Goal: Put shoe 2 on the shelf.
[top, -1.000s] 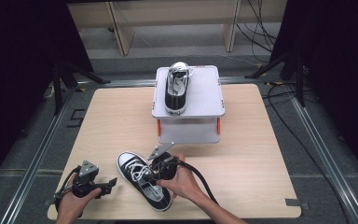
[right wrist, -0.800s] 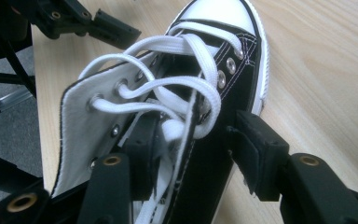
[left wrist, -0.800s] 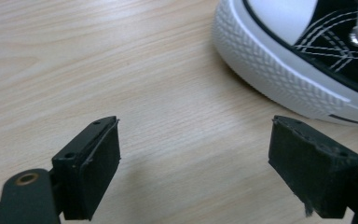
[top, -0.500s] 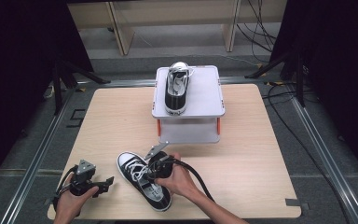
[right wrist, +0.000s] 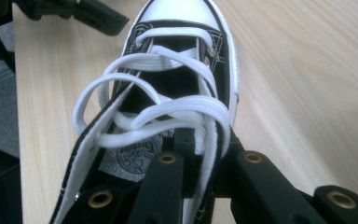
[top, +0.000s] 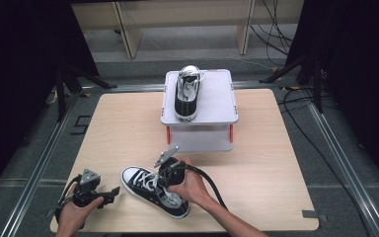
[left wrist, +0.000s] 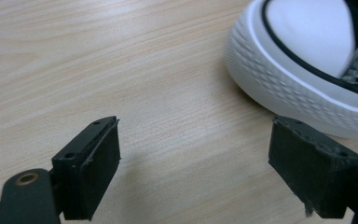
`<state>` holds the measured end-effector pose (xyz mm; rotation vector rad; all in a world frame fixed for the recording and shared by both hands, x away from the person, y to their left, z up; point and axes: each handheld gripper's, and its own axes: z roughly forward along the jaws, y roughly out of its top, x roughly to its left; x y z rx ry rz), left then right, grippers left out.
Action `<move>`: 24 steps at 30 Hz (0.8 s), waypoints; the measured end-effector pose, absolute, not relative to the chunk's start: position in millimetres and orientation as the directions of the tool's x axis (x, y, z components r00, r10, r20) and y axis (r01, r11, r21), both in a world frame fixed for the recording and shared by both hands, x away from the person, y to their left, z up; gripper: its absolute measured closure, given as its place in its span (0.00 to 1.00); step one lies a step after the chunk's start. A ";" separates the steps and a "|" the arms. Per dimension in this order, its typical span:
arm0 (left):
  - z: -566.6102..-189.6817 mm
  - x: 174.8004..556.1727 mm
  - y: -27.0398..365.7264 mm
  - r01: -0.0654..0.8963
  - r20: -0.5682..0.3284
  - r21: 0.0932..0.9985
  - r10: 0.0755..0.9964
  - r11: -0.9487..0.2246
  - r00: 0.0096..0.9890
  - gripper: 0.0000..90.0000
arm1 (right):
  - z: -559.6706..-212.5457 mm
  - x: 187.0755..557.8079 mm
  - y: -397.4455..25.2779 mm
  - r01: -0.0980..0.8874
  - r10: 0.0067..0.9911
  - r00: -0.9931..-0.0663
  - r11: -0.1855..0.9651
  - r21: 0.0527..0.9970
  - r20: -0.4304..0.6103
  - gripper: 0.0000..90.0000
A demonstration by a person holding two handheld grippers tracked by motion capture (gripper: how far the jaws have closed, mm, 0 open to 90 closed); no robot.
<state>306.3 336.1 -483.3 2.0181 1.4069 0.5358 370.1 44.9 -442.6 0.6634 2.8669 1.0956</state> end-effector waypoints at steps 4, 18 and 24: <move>-482.8 306.4 335.9 0.684 -0.014 0.685 0.934 -0.250 0.356 0.18 | -439.9 372.6 34.9 0.422 0.386 -0.901 0.664 0.617 0.200 0.95; -482.3 306.4 334.7 0.681 -0.023 0.688 0.930 -0.252 0.367 0.18 | -392.1 367.4 -23.2 0.451 0.403 -0.889 0.683 0.575 0.218 0.95; -483.2 306.7 334.8 0.684 -0.019 0.683 0.930 -0.256 0.368 0.18 | -357.4 362.9 -58.1 0.448 0.433 -0.882 0.643 0.621 0.187 0.95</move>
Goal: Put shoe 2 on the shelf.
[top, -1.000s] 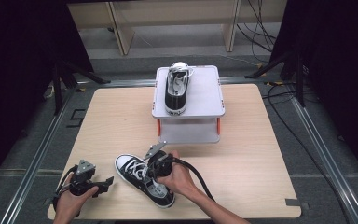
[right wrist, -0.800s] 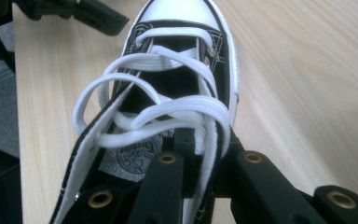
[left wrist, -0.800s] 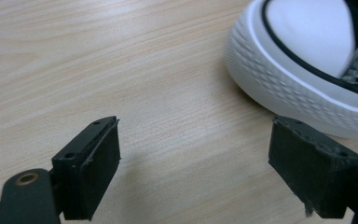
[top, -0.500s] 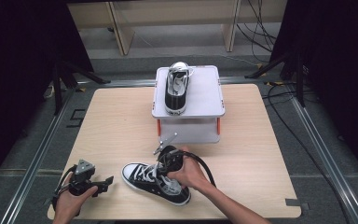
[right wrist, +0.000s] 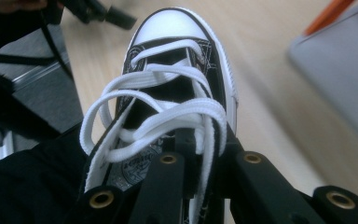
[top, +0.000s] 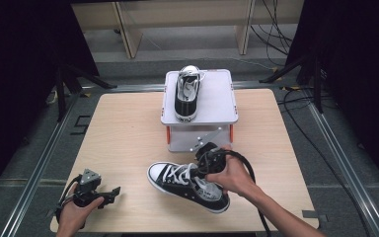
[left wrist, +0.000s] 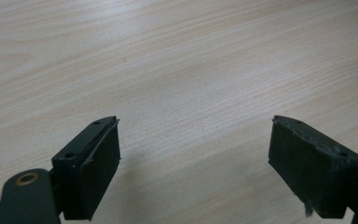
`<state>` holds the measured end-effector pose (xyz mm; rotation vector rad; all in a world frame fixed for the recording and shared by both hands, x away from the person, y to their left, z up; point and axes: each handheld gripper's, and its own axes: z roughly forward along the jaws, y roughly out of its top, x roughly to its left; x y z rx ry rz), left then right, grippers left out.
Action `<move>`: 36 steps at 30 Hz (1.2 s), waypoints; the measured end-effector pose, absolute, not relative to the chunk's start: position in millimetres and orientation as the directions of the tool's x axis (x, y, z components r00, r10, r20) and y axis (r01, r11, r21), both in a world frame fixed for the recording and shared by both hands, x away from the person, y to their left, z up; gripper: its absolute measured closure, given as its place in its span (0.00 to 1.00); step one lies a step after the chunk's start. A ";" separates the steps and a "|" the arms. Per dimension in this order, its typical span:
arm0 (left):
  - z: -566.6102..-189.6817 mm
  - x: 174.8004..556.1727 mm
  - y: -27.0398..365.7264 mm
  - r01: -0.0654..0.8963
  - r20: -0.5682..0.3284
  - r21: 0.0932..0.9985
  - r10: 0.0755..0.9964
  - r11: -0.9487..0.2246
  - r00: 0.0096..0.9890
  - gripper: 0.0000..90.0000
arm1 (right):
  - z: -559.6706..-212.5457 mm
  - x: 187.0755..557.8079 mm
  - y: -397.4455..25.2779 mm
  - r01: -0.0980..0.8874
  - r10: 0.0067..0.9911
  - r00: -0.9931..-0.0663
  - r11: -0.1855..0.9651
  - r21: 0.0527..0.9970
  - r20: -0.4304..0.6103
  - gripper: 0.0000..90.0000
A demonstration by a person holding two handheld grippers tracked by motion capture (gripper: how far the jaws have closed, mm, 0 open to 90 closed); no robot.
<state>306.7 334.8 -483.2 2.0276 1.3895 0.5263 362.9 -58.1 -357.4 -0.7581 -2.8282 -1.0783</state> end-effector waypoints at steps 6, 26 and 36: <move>-484.0 306.8 334.2 0.685 -0.021 0.683 0.931 -0.252 0.364 0.18 | -323.0 362.8 -90.0 0.432 0.461 -0.874 0.597 0.676 0.152 0.95; -486.3 307.4 334.6 0.694 -0.023 0.674 0.932 -0.253 0.361 0.18 | -244.5 375.9 -172.7 0.454 0.601 -0.796 0.508 0.732 0.078 0.95; -486.5 307.3 333.8 0.694 -0.019 0.672 0.930 -0.259 0.366 0.18 | -214.9 426.1 -187.1 0.523 0.739 -0.671 0.412 0.746 0.062 0.95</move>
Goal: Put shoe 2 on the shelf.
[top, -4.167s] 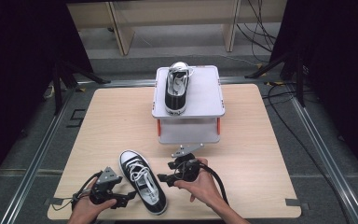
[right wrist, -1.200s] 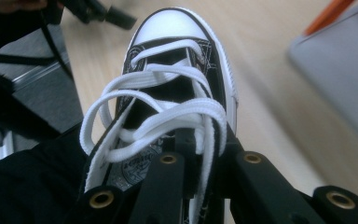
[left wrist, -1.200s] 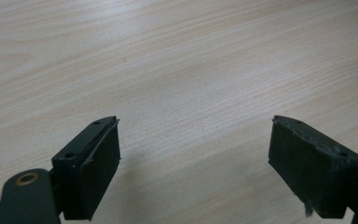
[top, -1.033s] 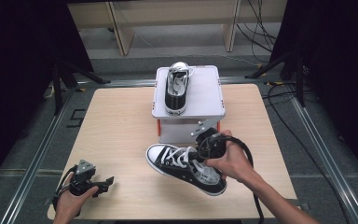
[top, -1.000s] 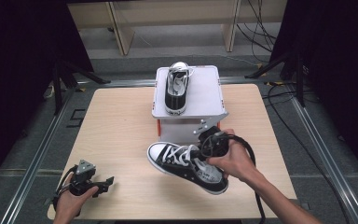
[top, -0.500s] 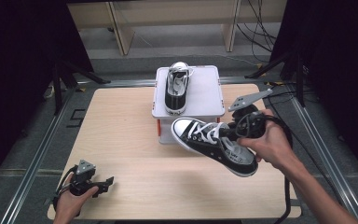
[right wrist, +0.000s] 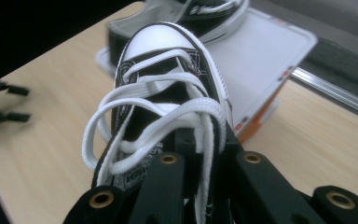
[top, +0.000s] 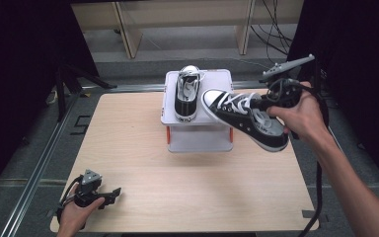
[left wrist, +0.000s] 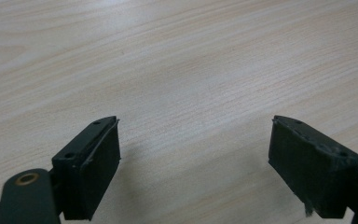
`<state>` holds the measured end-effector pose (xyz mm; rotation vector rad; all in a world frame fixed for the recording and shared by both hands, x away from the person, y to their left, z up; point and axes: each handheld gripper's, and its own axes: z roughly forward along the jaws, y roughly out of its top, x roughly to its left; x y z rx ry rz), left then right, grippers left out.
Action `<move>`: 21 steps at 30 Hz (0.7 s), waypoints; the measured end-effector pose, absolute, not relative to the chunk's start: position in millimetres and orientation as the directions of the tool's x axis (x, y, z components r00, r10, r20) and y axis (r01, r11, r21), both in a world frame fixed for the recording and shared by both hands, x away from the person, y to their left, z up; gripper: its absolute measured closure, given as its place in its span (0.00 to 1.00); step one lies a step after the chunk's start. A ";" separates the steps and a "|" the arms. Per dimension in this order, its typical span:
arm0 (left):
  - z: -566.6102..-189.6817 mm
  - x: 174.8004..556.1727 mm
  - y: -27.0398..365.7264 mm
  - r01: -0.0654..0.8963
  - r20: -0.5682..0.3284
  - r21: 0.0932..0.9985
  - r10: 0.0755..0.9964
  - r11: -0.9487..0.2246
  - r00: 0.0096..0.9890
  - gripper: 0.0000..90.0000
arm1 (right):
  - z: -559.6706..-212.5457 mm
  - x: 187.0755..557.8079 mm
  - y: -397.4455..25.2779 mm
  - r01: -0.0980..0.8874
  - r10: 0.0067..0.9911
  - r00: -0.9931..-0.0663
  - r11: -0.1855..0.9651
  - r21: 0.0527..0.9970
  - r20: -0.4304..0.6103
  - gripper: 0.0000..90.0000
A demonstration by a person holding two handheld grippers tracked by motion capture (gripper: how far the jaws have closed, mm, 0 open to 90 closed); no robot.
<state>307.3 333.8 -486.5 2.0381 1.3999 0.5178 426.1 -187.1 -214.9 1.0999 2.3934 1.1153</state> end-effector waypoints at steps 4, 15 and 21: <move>-486.6 307.0 333.5 0.694 -0.025 0.672 0.929 -0.259 0.370 0.18 | -215.0 454.5 -182.7 0.551 0.770 -0.636 0.406 0.729 0.052 0.95; -486.7 306.5 331.1 0.692 -0.027 0.670 0.923 -0.269 0.385 0.18 | -231.6 525.2 -167.2 0.652 0.881 -0.465 0.277 0.706 0.083 0.95; -486.8 306.4 330.7 0.690 -0.029 0.671 0.921 -0.270 0.389 0.18 | -236.7 554.5 -149.8 0.680 0.924 -0.380 0.239 0.693 0.054 0.95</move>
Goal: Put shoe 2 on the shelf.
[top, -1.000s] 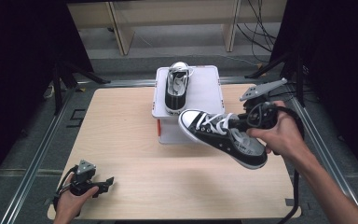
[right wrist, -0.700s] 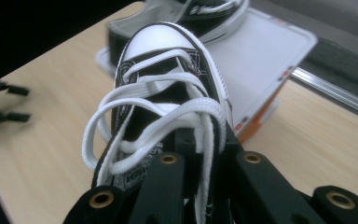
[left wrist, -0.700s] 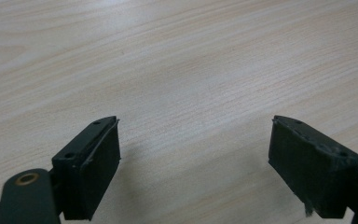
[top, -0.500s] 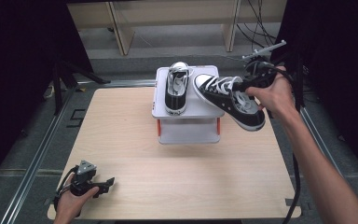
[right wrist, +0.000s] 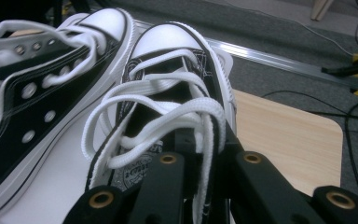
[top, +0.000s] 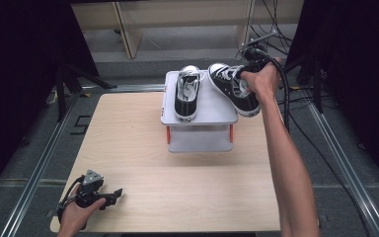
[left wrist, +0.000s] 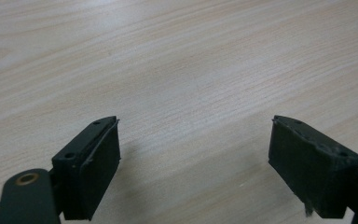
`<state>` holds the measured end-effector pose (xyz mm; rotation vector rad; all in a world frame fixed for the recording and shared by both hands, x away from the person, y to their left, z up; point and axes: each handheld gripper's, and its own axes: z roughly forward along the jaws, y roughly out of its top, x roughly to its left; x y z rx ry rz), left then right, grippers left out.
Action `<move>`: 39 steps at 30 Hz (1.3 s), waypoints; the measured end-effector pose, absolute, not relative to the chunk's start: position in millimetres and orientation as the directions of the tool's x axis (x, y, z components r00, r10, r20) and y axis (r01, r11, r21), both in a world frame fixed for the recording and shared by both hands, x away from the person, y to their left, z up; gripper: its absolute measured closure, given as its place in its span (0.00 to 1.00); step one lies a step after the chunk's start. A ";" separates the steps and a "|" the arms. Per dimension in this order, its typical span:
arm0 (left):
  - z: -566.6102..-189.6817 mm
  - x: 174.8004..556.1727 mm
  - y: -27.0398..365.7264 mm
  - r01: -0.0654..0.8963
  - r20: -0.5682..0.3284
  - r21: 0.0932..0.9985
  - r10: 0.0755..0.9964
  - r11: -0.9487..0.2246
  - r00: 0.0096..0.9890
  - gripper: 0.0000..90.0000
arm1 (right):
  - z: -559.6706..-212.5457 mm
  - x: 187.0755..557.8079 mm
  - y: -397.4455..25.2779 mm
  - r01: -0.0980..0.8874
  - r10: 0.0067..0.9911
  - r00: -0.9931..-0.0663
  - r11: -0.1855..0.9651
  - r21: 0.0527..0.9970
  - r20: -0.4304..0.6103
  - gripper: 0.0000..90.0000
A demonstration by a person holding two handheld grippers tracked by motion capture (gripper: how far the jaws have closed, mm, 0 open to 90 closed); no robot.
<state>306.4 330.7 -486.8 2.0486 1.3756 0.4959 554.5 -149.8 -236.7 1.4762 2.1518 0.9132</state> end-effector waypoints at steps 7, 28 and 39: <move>-484.9 305.8 329.6 0.683 -0.037 0.677 0.915 -0.273 0.403 0.18 | -245.8 578.1 -132.9 0.709 0.945 -0.315 0.175 0.683 0.084 0.95; -484.7 306.7 328.9 0.679 -0.034 0.680 0.912 -0.278 0.408 0.18 | -246.9 573.5 -85.9 0.769 0.958 -0.281 0.190 0.610 0.057 0.91; -485.6 307.5 331.0 0.692 -0.031 0.657 0.905 -0.301 0.424 0.18 | -258.6 566.1 -90.7 0.783 0.951 -0.286 0.160 0.601 0.119 0.88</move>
